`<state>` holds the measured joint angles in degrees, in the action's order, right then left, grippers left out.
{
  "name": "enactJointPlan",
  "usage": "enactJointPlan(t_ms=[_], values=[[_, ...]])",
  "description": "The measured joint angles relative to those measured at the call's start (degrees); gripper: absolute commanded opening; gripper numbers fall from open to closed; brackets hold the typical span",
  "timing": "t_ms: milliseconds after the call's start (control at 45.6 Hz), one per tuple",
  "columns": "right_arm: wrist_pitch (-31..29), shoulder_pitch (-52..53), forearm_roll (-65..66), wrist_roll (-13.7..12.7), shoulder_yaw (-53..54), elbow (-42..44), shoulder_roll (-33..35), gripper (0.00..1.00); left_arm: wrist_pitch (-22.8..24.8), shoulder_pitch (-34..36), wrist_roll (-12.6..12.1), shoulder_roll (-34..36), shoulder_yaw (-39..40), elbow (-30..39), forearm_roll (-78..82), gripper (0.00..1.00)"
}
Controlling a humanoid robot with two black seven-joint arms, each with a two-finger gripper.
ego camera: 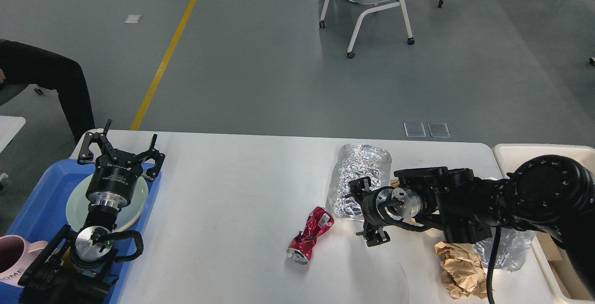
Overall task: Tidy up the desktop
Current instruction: 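Lower the right gripper and grasp the foil-wrapped package, then lift the foil package and drop it into the white bin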
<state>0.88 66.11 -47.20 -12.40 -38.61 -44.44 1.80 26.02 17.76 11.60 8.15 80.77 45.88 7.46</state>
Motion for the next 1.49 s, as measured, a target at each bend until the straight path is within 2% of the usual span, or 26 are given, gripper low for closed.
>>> enactJointPlan(t_ms=[131, 351, 833, 1052, 1315, 1490], values=[[0.2, -0.7, 0.1, 0.0, 0.5, 0.2, 0.0, 0.46, 0.0, 0.0, 0.0, 0.0, 0.0, 0.0, 0.0, 0.96], [0.5, -1.3, 0.0, 0.2, 0.7, 0.0, 0.2, 0.00, 0.0, 0.0, 0.0, 0.0, 0.0, 0.0, 0.0, 0.96], [0.8, -1.1, 0.9, -0.1, 0.7, -0.4, 0.8, 0.00, 0.0, 0.0, 0.0, 0.0, 0.0, 0.0, 0.0, 0.96], [0.0, 2.6, 0.4, -0.3, 0.8, -1.9, 2.7, 0.00, 0.0, 0.1, 0.0, 0.0, 0.0, 0.0, 0.0, 0.96], [-0.4, 15.4, 0.7, -0.7, -1.4, -14.6, 9.0, 0.00, 0.0, 0.0, 0.0, 0.0, 0.0, 0.0, 0.0, 0.96], [-2.2, 32.8, 0.9, -1.4, -14.7, -28.1, 10.8, 0.00, 0.0, 0.0, -0.1, 0.0, 0.0, 0.0, 0.0, 0.96]])
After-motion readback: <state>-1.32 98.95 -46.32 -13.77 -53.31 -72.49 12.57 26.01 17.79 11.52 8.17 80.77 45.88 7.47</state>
